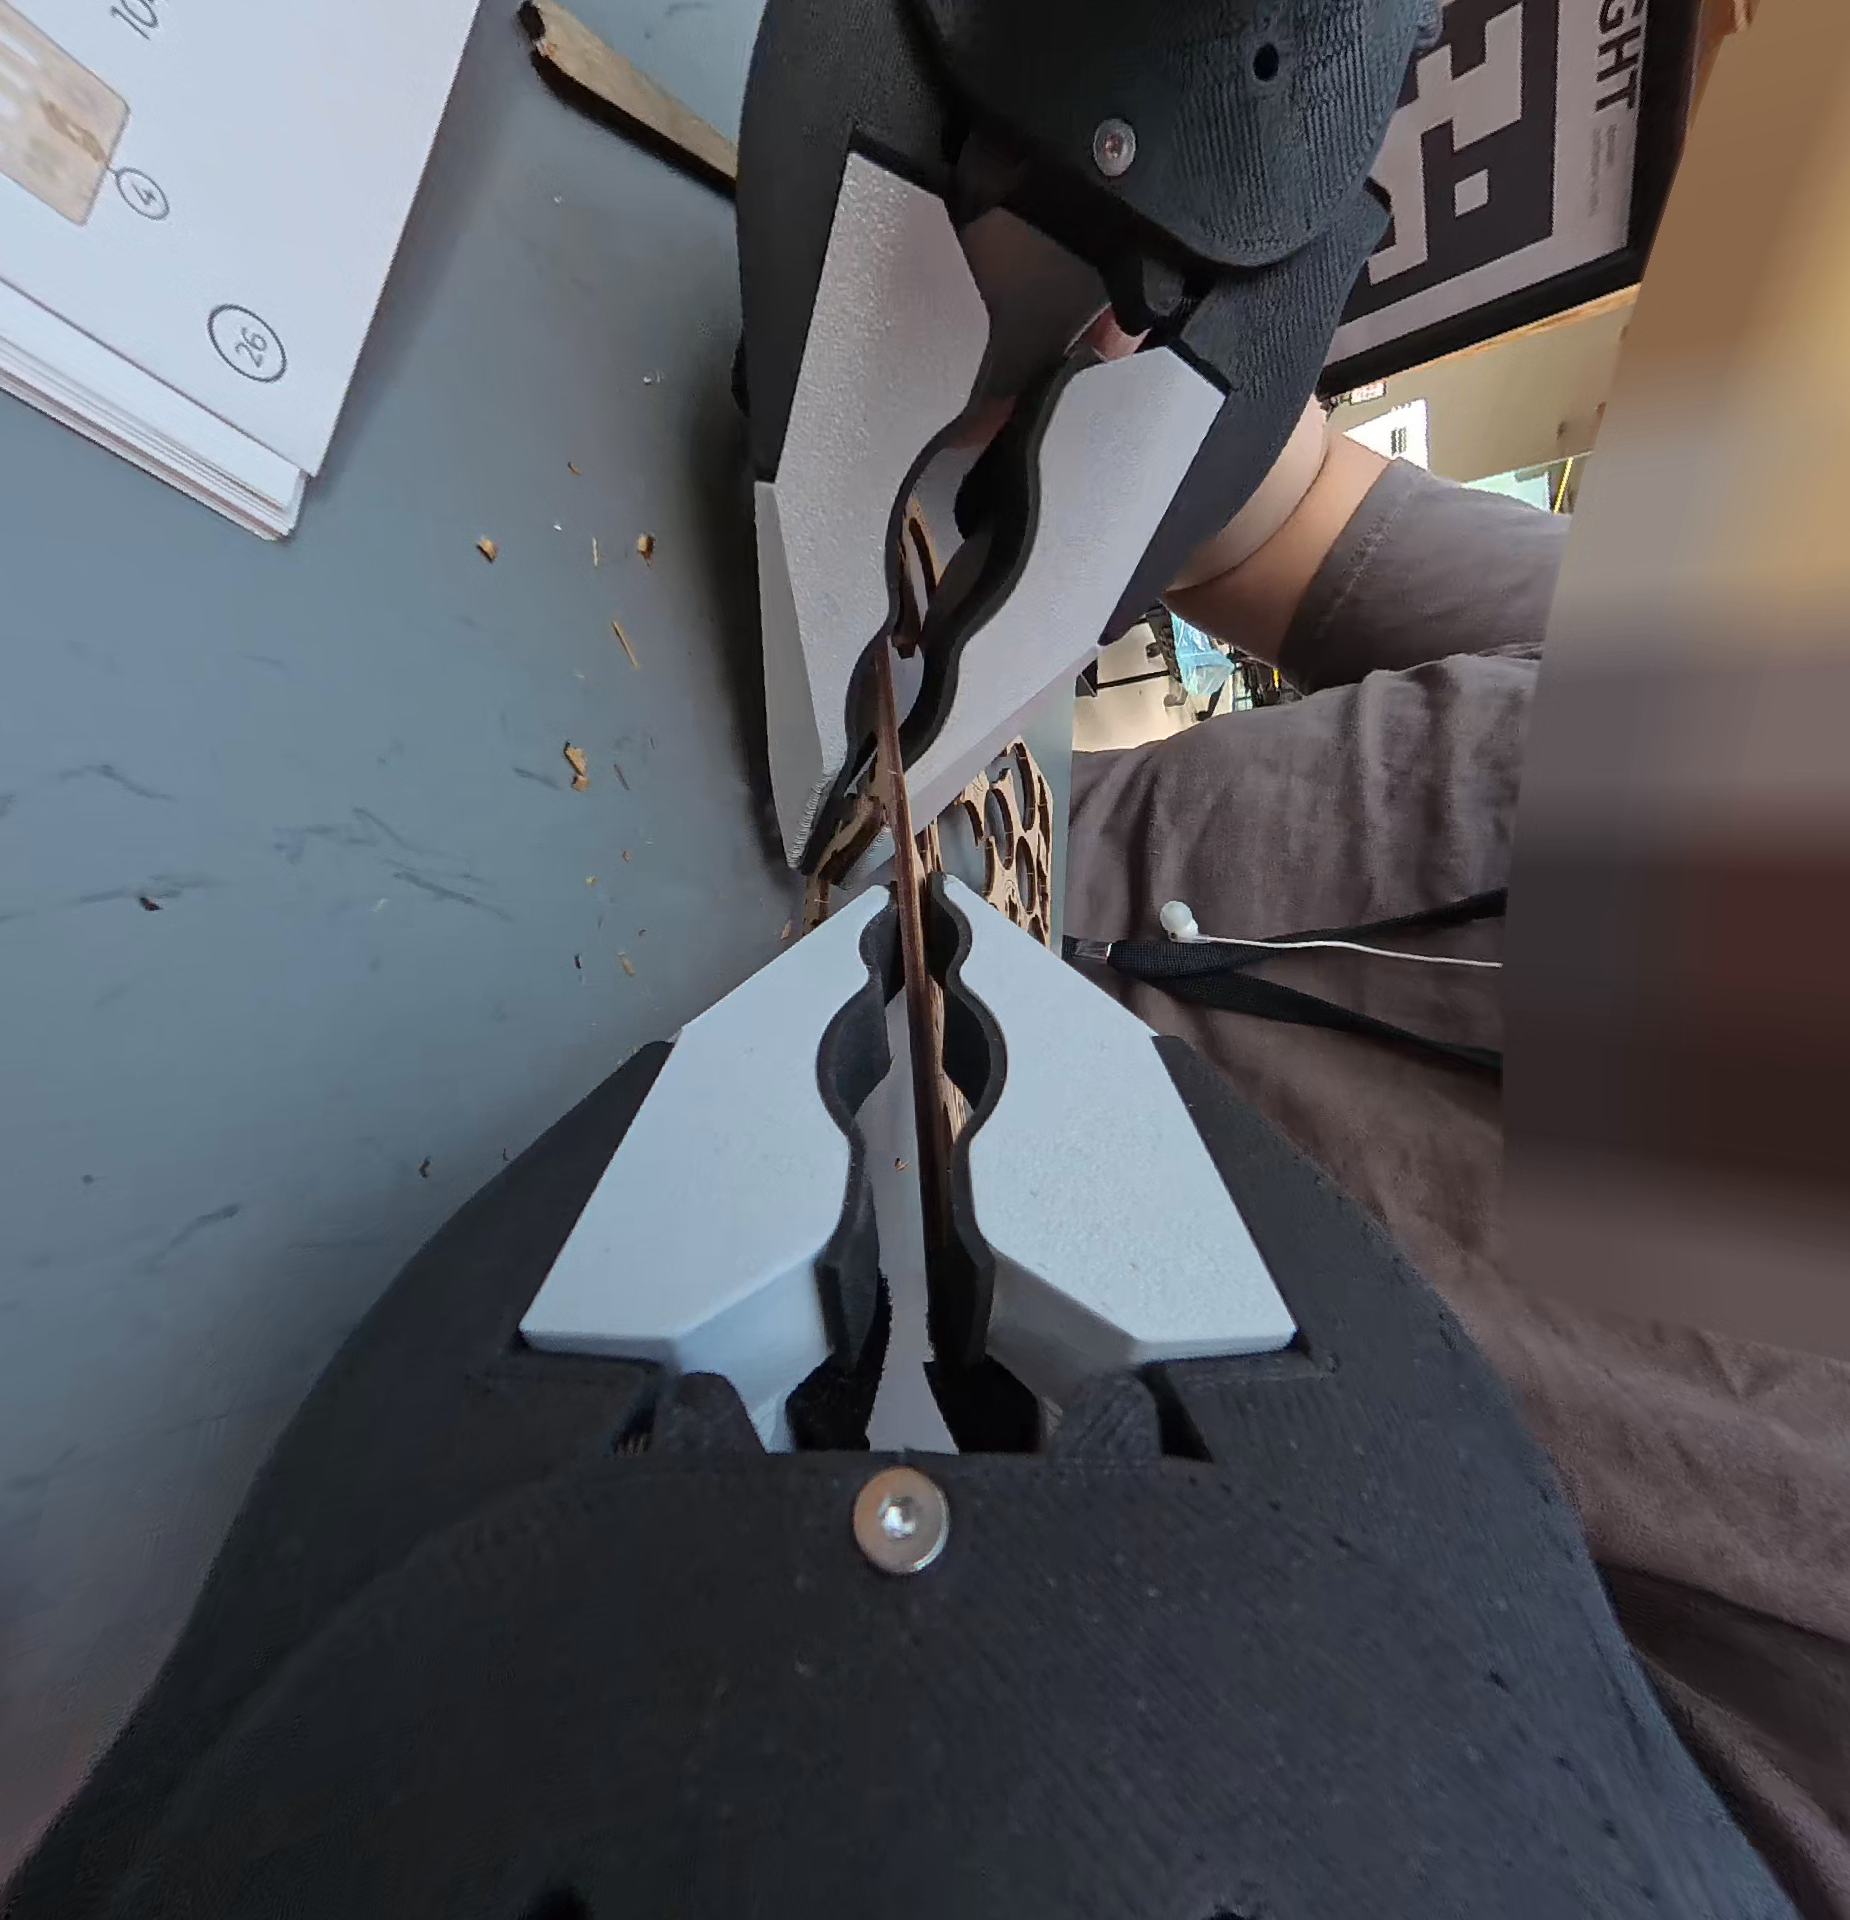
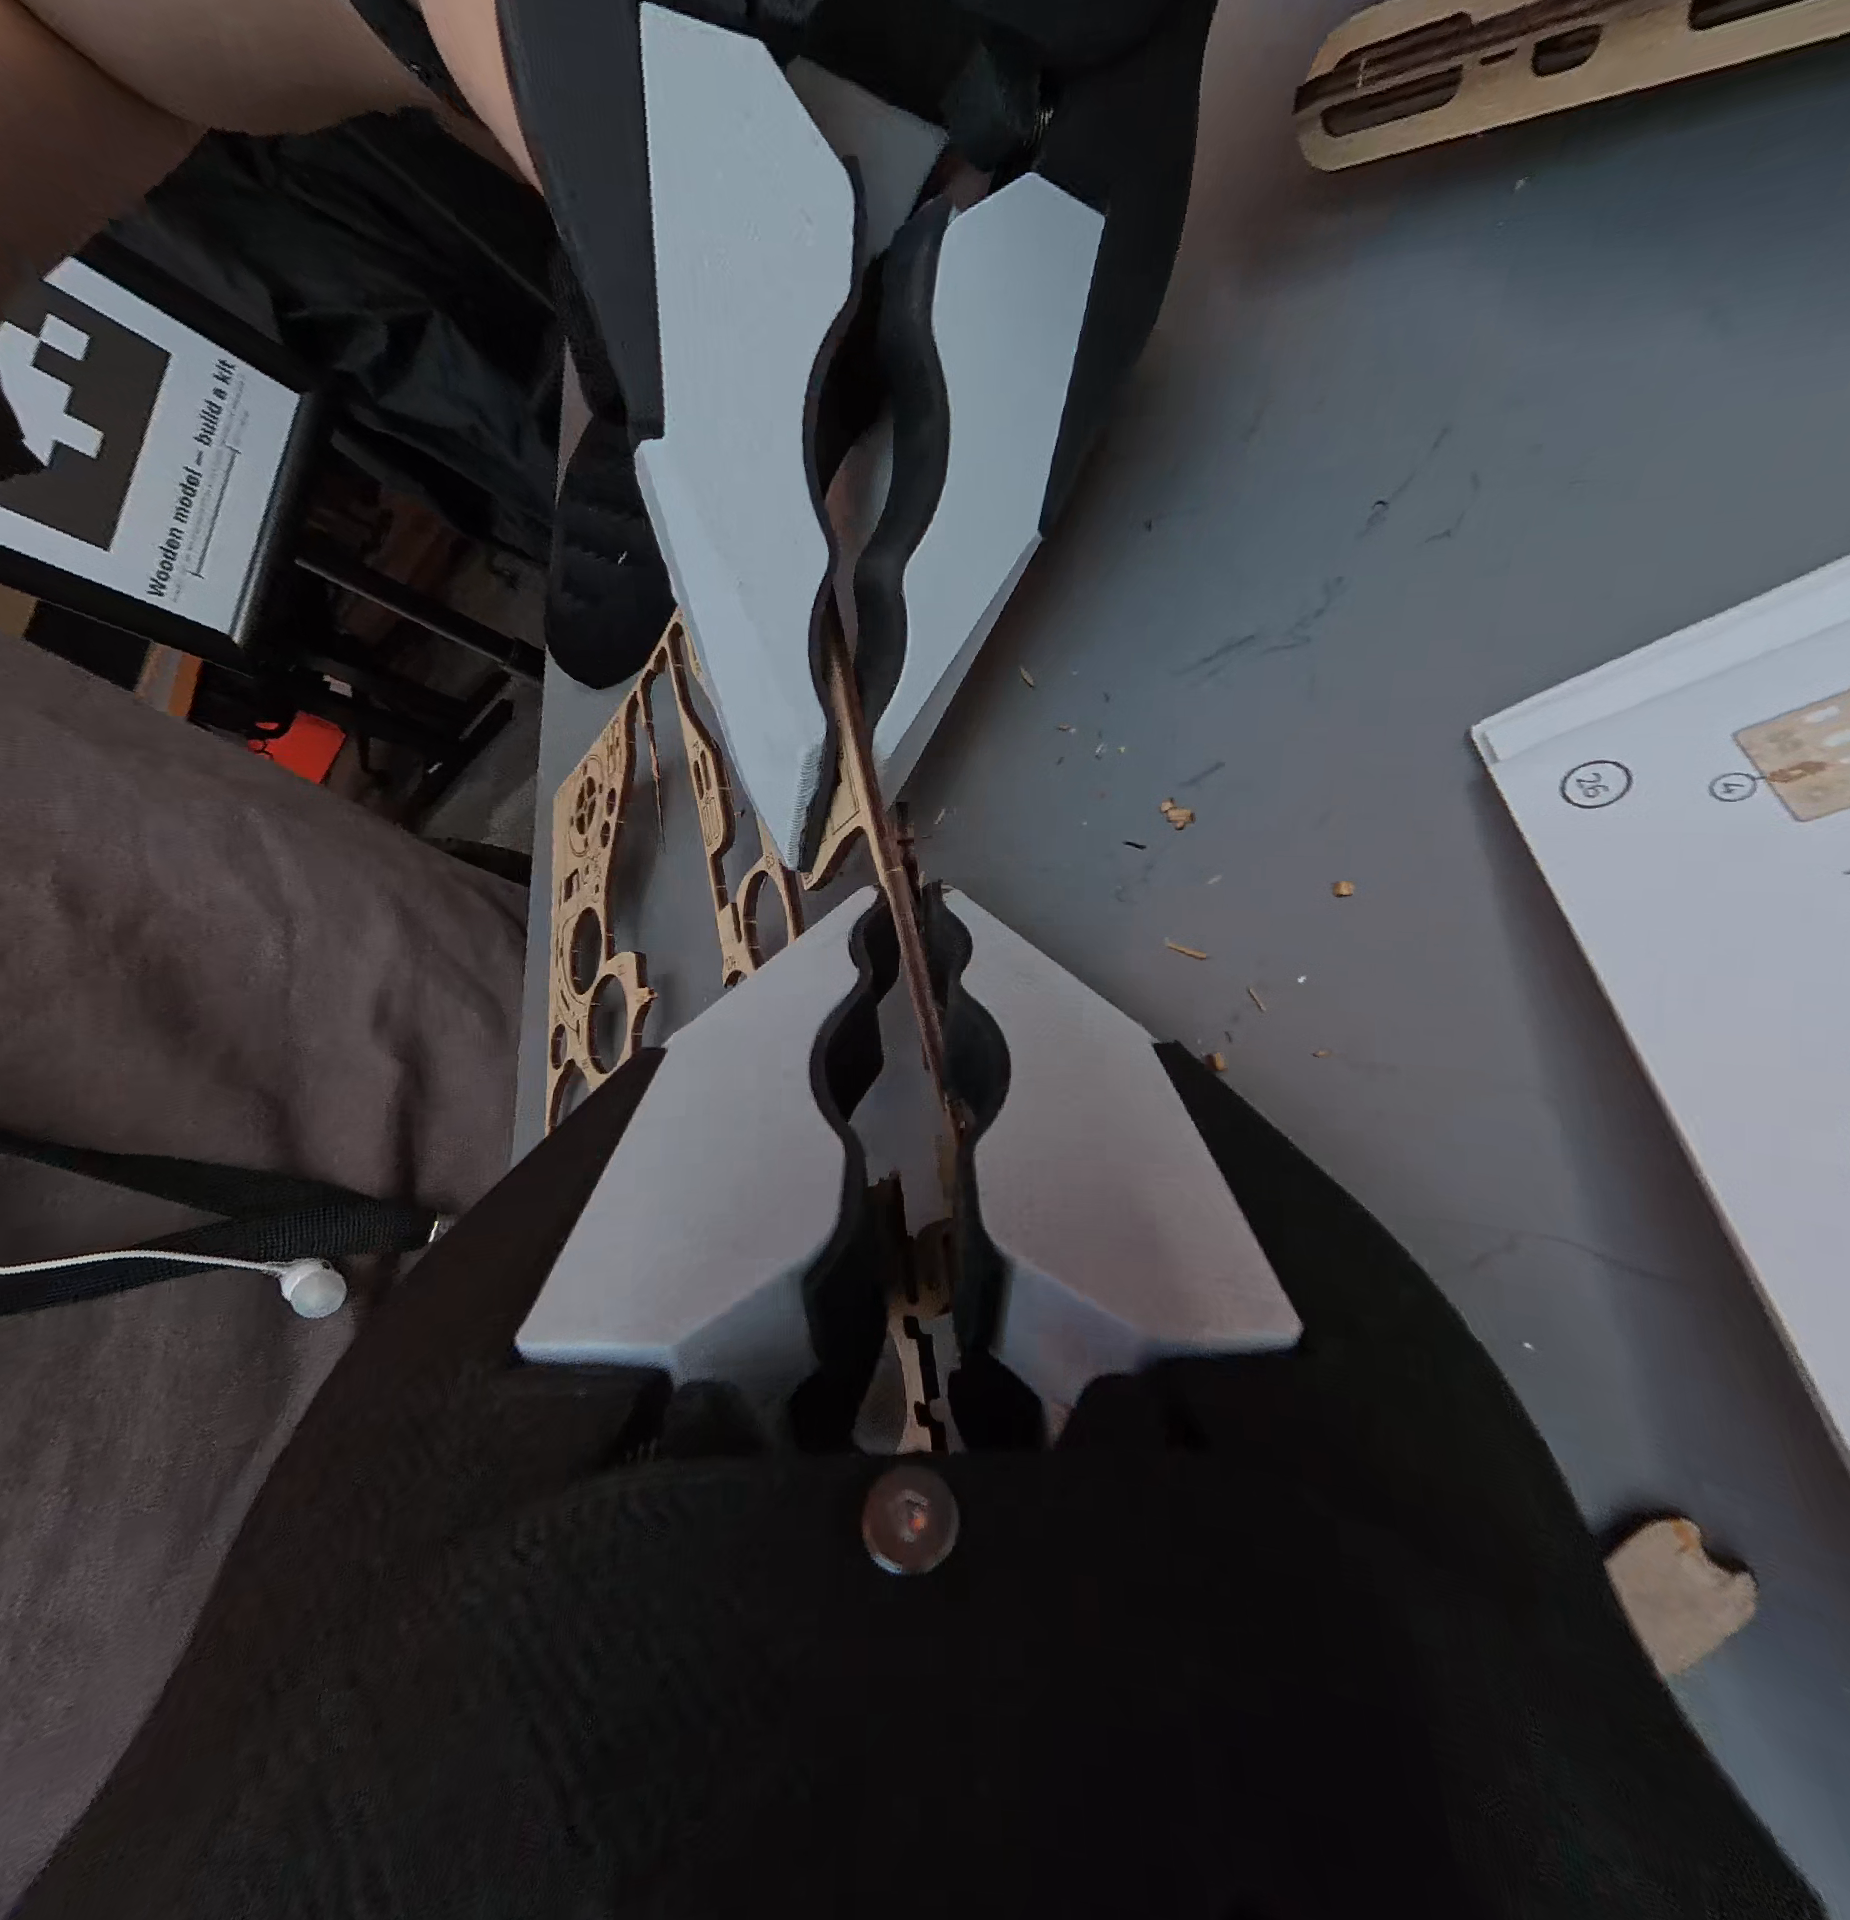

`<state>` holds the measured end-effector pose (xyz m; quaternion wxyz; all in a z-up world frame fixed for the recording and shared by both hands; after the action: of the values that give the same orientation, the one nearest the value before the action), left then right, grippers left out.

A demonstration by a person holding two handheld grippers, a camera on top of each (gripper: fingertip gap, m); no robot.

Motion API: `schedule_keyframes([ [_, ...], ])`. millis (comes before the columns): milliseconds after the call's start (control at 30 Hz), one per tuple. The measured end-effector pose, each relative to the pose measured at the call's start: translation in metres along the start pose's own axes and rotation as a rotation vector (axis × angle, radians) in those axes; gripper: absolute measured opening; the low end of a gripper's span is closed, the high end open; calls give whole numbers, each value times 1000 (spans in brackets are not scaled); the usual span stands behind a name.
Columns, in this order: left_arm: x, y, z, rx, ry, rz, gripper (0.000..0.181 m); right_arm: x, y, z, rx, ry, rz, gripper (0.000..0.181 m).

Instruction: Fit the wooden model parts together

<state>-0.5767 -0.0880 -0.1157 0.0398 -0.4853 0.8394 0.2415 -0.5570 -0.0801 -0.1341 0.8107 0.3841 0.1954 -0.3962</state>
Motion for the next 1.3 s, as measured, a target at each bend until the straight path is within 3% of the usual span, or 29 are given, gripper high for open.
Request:
schedule_keyframes([
  [267,6,-1,9,-24,-14,7,1,0,2,7,-53,11,-26,20],
  [400,8,1,11,-32,-29,3,4,0,9,1,-13,12,-29,16],
  [600,11,-1,7,-35,-67,23,7,2,10,6,-149,-109,-3,1],
  [767,7,1,3,-18,-83,-1,7,0,15,10,-219,-177,-36,1],
  [967,7,3,8,-53,-93,-8,6,-4,13,3,-165,-183,-59,8],
  [1300,12,-1,9,-58,-88,20,7,-6,12,2,-185,-114,17,8],
])
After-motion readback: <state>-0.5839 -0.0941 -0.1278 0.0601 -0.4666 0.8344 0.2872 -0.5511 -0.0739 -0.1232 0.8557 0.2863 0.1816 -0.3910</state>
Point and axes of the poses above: each gripper's, where its closed fingertips meet, y back along the fingers, x out of its underside, z = x × y across the jaws, the point moved 2 cm from there along y, back along the fingers, and after that the axes turned 3 degrees about -z, right-handed, at the moved point
